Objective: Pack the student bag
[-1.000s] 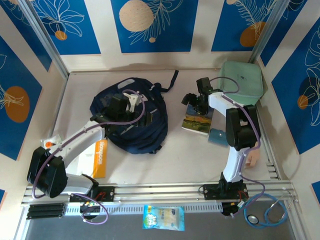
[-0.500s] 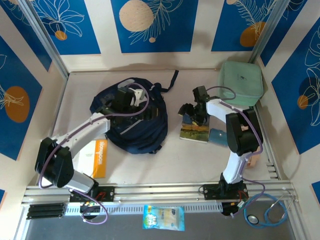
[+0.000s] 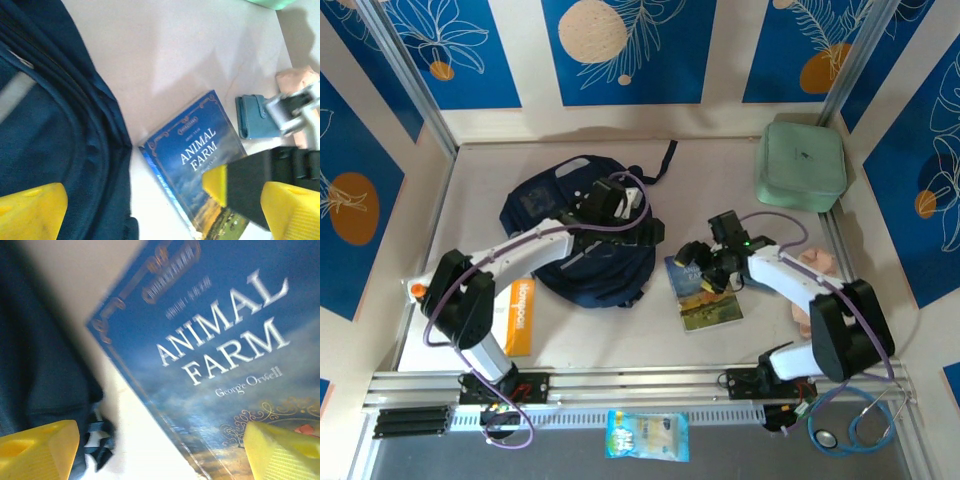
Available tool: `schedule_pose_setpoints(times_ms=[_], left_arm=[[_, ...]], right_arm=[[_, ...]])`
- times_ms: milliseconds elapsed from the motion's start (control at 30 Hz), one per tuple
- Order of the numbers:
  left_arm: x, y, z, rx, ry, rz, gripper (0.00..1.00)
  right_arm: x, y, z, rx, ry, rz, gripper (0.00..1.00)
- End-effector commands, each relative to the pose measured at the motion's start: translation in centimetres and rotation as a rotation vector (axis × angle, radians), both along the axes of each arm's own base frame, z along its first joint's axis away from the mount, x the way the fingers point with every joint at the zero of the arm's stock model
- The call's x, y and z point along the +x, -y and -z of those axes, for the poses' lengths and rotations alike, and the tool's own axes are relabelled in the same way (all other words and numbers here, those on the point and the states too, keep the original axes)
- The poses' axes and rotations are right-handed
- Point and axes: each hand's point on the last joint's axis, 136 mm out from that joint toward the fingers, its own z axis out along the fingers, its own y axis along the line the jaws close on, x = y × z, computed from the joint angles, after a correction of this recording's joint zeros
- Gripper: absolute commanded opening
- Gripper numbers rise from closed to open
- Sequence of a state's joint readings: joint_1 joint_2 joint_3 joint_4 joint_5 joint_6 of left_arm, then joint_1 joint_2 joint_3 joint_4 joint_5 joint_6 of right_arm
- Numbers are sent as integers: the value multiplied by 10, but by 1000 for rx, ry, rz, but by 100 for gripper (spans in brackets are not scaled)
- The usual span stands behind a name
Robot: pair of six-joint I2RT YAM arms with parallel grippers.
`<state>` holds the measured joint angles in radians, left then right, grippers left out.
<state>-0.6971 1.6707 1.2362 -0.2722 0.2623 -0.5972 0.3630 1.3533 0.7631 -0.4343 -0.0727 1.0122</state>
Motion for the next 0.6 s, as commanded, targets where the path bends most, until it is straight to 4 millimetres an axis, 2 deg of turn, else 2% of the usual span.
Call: schedule_pose_setpoints(times_ms=[0, 67, 133, 267, 367, 567], left_arm=[[-8, 25, -12, -73, -30, 10, 96], [-15, 36, -9, -92, -51, -3, 94], [-22, 48, -4, -111, -77, -35, 92], [-31, 60, 19, -98, -165, -128, 85], [-38, 67, 36, -82, -210, -158, 78], [-50, 74, 72, -17, -282, -172, 67]], right_arm=[[12, 17, -35, 16, 96, -22, 86], [14, 36, -34, -40, 109, -14, 86], [12, 54, -23, -98, 79, -1, 86], [5, 79, -2, -205, -2, 15, 84], [0, 82, 9, -229, -28, 6, 83], [-15, 81, 28, -218, -88, -3, 66]])
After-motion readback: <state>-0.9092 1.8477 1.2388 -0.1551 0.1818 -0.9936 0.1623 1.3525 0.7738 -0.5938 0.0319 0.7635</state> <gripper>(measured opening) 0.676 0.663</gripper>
